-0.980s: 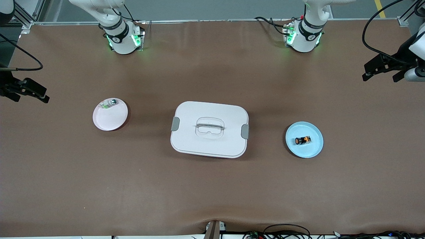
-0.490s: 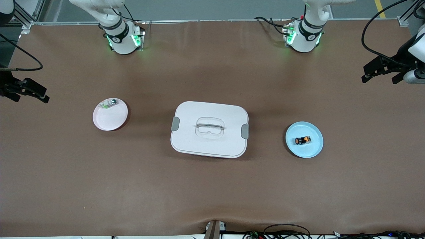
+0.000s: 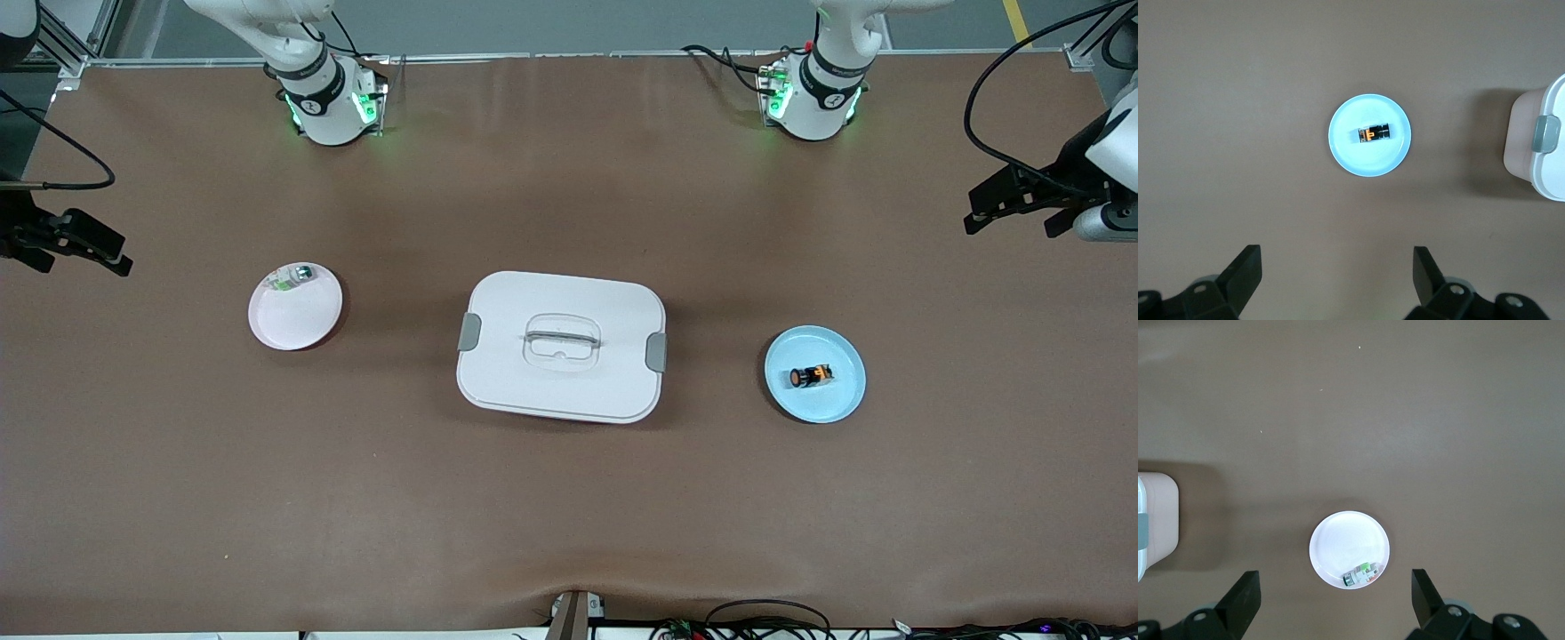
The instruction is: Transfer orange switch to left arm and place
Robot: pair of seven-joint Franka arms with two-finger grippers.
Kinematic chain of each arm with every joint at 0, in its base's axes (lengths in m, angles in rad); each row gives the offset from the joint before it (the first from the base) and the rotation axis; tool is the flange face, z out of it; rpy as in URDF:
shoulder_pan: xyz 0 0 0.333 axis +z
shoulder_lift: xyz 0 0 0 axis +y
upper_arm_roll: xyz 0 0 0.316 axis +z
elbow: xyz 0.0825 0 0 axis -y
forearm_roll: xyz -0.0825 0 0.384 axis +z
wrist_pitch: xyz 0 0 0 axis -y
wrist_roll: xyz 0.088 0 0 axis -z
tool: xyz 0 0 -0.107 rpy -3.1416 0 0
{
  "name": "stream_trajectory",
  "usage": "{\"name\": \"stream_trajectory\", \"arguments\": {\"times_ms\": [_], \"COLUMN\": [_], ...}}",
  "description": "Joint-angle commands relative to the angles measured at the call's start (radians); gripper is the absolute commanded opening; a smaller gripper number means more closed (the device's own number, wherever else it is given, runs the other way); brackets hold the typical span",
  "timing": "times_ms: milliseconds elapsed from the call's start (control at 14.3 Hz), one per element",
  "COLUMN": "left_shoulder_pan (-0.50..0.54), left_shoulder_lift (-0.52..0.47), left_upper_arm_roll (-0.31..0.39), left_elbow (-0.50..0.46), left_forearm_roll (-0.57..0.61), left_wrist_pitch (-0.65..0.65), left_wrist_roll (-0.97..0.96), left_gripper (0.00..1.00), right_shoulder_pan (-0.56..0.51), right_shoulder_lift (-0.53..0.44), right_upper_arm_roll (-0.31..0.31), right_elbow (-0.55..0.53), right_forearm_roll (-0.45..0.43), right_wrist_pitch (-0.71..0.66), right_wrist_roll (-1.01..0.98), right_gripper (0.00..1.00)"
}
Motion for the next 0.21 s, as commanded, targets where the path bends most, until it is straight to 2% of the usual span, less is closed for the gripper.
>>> {"name": "stream_trajectory", "arguments": {"times_ms": [0,140], "left_shoulder_pan": [0.0,-0.004], "left_shoulder_lift": [0.007,0.007], "left_upper_arm_roll": [-0.004,-0.004], "left_elbow": [0.023,0.023], "left_forearm_roll": [-0.008,-0.004], "left_wrist_pitch": [-0.02,-0.034], "left_wrist_roll": [-0.001,-0.004], "left_gripper": [1.0,1.0], "right_shoulder_pan": [-0.002,-0.002], "right_shoulder_lift": [0.015,0.019], "right_upper_arm_roll": [0.007,0.007], "right_elbow": [0.027,0.027], "right_forearm_roll": [-0.01,-0.01], "right_wrist_pitch": [-0.015,-0.015], "right_wrist_roll": [0.0,0.002], "right_gripper": [1.0,1.0]}}
